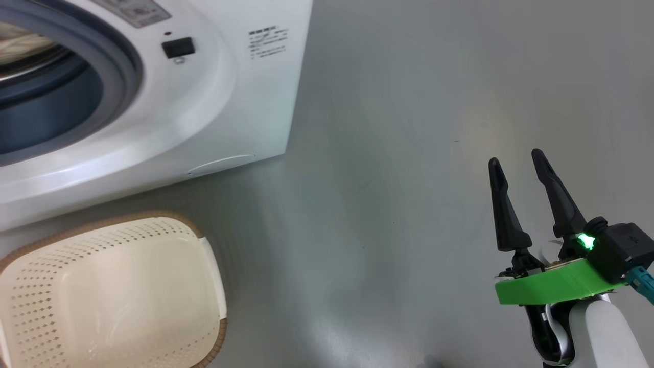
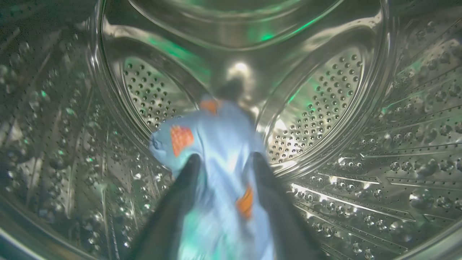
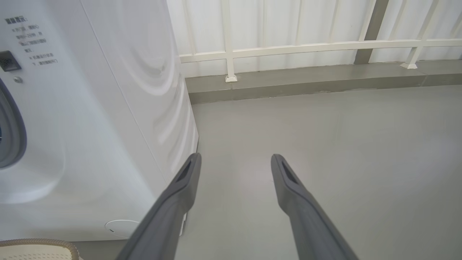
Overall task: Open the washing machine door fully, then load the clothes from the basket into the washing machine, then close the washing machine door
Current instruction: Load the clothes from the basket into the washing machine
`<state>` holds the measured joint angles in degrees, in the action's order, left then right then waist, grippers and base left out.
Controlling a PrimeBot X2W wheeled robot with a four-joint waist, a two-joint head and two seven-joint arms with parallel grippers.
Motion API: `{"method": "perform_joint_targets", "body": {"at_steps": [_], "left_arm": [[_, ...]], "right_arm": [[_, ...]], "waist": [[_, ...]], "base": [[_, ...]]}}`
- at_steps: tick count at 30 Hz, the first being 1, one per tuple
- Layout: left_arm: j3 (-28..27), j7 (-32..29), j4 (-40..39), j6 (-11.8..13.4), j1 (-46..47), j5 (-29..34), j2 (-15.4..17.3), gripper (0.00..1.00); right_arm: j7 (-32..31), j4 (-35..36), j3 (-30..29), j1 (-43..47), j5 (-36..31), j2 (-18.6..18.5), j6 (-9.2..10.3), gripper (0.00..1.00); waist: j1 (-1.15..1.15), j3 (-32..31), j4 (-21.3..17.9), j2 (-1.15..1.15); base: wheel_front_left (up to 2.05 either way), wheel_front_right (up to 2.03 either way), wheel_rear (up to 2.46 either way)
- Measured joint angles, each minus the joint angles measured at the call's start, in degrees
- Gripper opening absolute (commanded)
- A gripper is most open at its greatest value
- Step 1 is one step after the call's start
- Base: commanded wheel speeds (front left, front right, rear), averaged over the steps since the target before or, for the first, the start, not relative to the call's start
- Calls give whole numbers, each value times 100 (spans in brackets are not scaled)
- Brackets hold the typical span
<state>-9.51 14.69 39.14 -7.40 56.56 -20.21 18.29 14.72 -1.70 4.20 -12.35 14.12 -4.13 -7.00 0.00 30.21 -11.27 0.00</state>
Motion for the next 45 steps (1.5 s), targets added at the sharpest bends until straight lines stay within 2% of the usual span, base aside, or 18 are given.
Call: {"method": "perform_joint_targets", "body": {"at_steps": [6, 18, 31, 45], "left_arm": [[-162, 0, 54, 0, -62, 63, -172, 100], [-198, 0, -289, 0, -790, 49, -598, 100], [-2, 0, -858, 0, -2201, 234, -923, 100], [160, -1, -1604, 0, -3605, 497, -1070, 100]], "right_arm": [[1, 22, -32, 0, -2, 4, 0, 100], [1, -25, -64, -2, -42, -62, 0, 100], [0, -169, -80, 52, -42, -248, 0, 100], [0, -264, -209, 598, -41, -411, 0, 100]], "waist": [[0, 78, -51, 0], [0, -175, 200, 0], [0, -782, 447, 0], [0, -1544, 759, 0]], "base": [[0, 0, 0], [0, 0, 0], [0, 0, 0], [0, 0, 0]]}}
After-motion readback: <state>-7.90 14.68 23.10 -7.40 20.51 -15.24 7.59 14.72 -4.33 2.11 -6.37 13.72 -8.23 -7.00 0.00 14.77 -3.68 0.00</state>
